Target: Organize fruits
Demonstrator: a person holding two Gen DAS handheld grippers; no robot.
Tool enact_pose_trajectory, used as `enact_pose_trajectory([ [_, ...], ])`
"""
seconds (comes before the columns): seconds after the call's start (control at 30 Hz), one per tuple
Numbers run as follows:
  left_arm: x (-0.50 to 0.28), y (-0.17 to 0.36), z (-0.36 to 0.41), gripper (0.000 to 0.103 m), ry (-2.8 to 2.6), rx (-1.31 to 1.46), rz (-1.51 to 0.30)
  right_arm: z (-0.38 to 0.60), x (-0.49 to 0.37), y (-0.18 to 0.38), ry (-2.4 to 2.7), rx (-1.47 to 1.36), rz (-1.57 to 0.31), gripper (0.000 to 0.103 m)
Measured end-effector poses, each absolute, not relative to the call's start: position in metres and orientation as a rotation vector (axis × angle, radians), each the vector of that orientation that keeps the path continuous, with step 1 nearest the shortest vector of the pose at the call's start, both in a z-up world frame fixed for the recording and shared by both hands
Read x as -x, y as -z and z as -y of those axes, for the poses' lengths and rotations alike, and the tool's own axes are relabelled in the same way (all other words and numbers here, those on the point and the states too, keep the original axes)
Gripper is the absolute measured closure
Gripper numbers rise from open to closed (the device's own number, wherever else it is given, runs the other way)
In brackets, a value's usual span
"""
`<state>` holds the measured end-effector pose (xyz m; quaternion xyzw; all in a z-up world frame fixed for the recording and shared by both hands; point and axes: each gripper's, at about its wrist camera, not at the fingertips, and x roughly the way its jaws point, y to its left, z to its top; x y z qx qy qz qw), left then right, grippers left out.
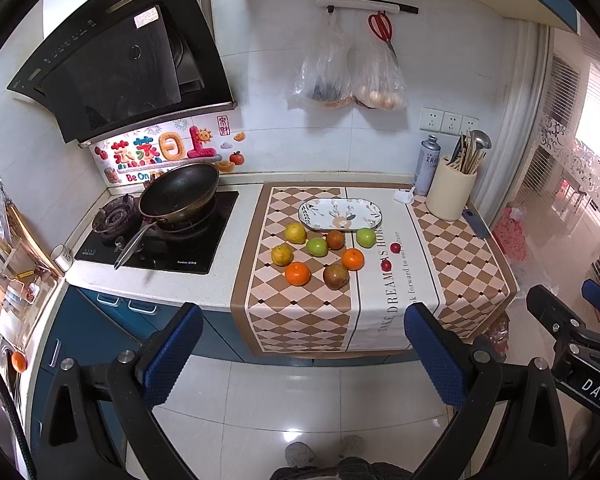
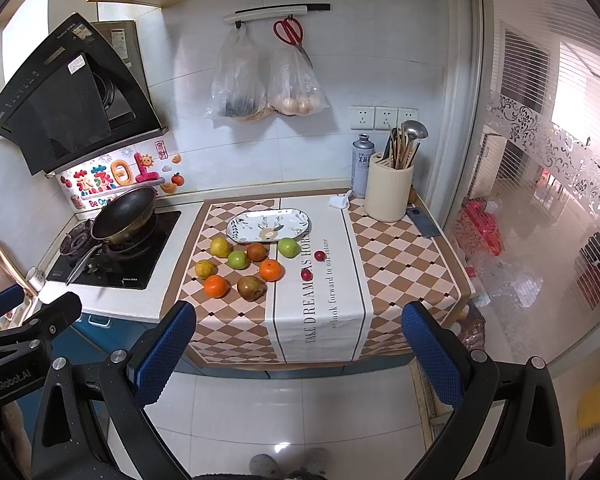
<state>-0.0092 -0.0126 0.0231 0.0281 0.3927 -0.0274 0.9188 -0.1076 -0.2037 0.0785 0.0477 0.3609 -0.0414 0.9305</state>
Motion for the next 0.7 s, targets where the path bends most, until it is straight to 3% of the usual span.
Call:
enact_pose_trajectory([
  [0.3,-0.005,-0.015,0.000,0.000,0.014,-0.046,-0.734,0.199,0.098,-0.075,0.091,-0.140,-0.692,0.000],
  [0.47,-0.035,0.005,-0.023,0.000,-0.050,-0.072,-0.643,0.182,0.069,-0.046,0.082,-0.155,-0.684,0.000],
  [0.7,-0.088,0.052,-0.045,0.000,-0.054,-0.076,-0.695,0.160,0.010,0.004,0.102,-0.160,-0.752,0.000],
])
